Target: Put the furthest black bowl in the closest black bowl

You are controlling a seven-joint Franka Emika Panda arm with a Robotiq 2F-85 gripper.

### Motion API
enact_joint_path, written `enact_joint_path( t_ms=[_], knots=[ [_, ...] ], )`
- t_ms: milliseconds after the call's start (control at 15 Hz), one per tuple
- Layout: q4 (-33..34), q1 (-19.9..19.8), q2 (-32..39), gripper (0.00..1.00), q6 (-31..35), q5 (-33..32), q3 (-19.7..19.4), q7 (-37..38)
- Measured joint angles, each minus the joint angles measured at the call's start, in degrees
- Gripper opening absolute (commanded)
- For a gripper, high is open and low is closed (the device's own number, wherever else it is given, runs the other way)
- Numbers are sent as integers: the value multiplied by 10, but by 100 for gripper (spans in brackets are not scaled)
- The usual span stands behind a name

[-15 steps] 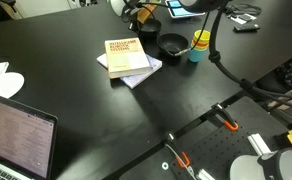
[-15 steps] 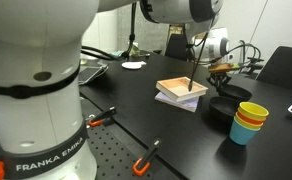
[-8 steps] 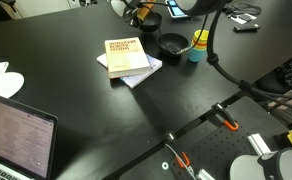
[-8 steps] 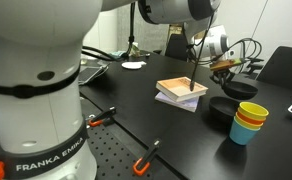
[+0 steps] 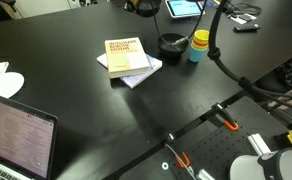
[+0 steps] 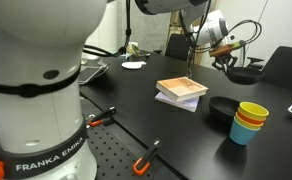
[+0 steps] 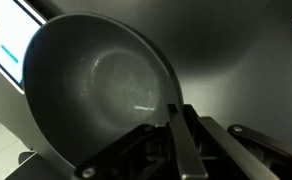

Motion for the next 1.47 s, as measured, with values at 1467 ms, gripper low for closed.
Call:
enact_joint_path(
  t_ms=[1467],
  knots=[
    [-269,-71,-265,9,-226,92,62,30]
  ],
)
